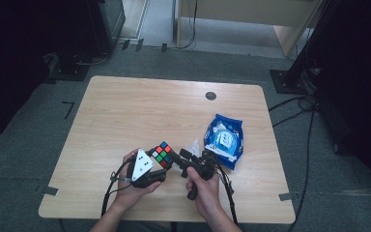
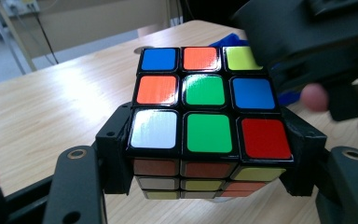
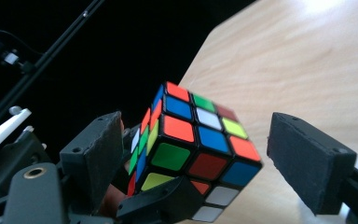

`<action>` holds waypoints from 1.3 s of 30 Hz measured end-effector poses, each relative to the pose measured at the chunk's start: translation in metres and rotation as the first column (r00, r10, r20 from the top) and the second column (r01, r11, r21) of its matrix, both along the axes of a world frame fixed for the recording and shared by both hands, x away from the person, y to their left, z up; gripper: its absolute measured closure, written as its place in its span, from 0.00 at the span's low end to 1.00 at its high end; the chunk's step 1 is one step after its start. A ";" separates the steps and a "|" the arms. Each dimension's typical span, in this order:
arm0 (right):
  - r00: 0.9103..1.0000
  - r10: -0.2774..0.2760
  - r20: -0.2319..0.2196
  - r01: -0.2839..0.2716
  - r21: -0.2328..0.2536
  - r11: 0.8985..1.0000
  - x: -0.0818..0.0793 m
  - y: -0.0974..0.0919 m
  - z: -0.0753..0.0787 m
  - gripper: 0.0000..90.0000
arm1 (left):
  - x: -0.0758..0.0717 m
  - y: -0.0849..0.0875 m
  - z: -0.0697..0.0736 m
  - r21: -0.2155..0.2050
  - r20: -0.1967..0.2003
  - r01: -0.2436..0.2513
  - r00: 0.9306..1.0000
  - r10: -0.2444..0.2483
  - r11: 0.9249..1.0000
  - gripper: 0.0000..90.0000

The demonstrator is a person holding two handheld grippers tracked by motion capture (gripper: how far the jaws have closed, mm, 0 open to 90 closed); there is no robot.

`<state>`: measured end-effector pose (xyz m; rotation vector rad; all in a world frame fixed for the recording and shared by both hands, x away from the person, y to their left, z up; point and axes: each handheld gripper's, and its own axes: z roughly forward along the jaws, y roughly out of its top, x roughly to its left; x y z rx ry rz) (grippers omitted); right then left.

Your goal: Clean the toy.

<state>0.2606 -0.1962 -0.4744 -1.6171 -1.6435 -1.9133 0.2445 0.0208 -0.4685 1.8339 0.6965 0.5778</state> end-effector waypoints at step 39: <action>0.973 0.125 0.194 0.054 -0.718 0.694 0.007 -0.010 -0.033 0.32 | 0.018 0.033 -0.001 0.012 -0.063 -0.023 0.998 0.024 1.000 0.38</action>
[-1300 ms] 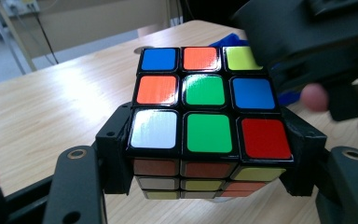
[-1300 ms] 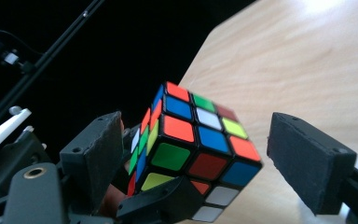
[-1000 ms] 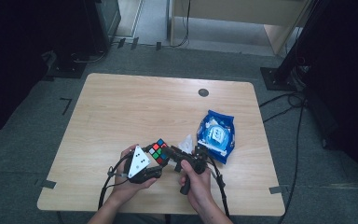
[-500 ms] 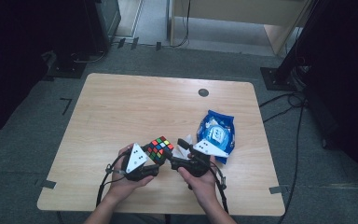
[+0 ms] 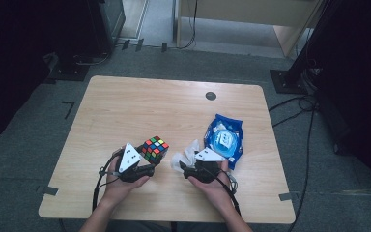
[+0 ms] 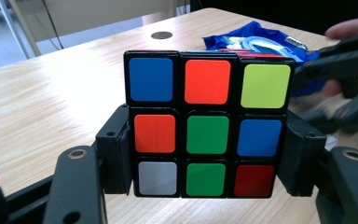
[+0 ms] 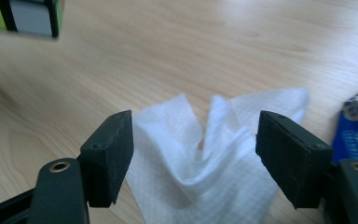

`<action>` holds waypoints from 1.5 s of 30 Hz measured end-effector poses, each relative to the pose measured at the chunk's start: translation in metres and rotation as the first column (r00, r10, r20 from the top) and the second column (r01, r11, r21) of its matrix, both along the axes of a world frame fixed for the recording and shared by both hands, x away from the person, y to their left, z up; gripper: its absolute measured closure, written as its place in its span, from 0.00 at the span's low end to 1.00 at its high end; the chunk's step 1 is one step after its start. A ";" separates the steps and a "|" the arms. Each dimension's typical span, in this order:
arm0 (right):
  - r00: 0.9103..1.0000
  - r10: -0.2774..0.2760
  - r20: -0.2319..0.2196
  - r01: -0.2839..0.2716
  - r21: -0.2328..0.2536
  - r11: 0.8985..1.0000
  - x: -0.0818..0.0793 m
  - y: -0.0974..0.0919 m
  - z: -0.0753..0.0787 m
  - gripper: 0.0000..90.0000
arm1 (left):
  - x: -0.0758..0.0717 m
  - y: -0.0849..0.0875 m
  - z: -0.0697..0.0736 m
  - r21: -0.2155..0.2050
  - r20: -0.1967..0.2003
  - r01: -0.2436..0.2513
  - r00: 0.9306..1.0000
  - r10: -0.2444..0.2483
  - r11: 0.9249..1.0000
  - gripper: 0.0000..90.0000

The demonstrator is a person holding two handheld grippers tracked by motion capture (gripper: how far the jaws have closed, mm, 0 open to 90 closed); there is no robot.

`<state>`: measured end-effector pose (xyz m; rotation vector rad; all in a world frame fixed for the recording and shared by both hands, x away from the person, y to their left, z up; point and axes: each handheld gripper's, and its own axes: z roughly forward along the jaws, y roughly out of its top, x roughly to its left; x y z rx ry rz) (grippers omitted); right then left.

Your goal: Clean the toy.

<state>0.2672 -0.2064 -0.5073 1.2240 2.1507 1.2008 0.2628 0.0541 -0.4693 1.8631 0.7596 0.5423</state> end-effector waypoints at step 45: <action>0.967 0.090 0.240 -0.143 0.212 0.967 -0.034 0.014 0.064 0.94 | -0.028 -0.041 -0.001 0.032 0.033 0.180 0.983 -0.181 0.983 0.38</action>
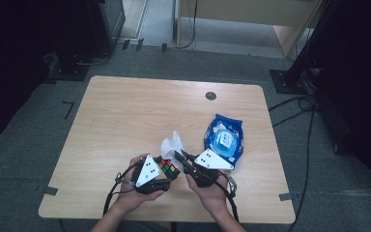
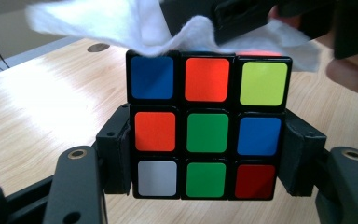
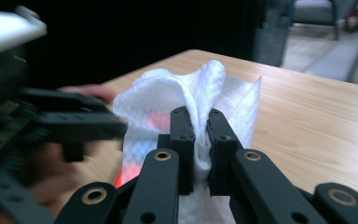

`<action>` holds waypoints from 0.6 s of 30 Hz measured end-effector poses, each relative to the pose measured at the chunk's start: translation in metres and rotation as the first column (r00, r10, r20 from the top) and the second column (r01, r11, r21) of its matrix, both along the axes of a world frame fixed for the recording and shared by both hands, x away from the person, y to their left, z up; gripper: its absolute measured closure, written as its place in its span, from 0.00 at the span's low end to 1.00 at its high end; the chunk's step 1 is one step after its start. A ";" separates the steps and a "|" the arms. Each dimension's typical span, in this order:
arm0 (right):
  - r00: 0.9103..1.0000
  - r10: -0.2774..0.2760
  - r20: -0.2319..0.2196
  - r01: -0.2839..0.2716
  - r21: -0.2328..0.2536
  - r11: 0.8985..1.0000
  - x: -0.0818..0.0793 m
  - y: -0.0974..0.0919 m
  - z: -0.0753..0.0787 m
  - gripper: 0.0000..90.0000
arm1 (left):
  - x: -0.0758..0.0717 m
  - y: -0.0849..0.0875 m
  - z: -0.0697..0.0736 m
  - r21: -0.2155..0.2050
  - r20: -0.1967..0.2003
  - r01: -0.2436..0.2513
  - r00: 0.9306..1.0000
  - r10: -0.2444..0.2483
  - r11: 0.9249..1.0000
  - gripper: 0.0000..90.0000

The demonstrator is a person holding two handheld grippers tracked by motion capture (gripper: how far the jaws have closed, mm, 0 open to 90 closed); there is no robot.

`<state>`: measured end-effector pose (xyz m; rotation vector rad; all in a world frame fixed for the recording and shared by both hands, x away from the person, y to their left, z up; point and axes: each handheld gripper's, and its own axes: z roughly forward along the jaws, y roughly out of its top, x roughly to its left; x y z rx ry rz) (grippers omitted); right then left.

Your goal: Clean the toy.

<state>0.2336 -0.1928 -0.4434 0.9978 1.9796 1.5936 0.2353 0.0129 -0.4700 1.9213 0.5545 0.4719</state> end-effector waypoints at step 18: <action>0.999 0.002 0.033 -0.003 0.030 1.000 -0.008 -0.006 0.018 0.94 | 0.005 0.004 -0.002 0.032 0.009 -0.033 0.999 0.033 0.999 0.38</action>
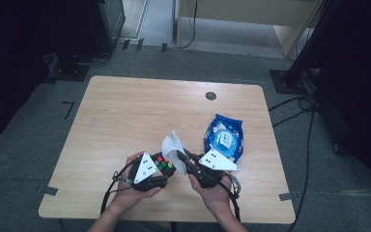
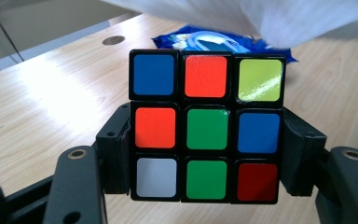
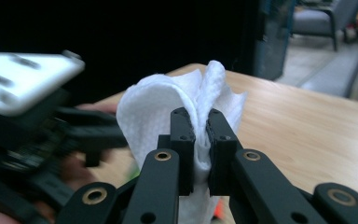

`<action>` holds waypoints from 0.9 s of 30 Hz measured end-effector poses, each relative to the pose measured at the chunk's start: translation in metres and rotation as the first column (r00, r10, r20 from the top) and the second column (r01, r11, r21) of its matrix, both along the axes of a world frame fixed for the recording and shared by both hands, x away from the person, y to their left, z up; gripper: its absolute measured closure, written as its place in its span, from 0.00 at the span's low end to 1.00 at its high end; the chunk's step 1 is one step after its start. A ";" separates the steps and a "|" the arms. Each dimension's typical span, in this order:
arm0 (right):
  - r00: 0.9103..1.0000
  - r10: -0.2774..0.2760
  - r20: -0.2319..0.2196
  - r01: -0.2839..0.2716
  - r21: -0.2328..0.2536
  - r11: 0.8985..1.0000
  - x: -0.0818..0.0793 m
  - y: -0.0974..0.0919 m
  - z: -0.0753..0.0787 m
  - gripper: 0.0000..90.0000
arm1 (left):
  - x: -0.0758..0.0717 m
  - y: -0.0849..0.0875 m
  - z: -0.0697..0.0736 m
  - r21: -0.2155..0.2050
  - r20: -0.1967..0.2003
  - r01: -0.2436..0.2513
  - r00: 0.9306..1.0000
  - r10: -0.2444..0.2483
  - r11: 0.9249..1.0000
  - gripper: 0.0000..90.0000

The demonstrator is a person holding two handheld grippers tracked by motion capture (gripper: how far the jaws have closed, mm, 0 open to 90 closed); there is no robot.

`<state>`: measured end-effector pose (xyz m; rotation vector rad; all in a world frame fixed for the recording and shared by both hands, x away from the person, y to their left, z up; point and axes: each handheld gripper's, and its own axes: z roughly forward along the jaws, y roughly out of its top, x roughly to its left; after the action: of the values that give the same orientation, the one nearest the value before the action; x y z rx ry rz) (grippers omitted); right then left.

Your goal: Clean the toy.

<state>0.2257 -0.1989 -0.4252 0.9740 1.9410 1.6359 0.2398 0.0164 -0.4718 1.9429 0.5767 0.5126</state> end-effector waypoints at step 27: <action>0.981 -0.126 -0.148 0.106 -0.133 0.985 0.029 -0.018 -0.053 0.94 | -0.003 0.011 0.012 -0.079 0.034 0.024 0.999 -0.021 0.997 0.38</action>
<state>0.2552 -0.2172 -0.4786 1.1725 2.0185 1.3930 0.2372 0.0270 -0.4596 1.8608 0.5460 0.4993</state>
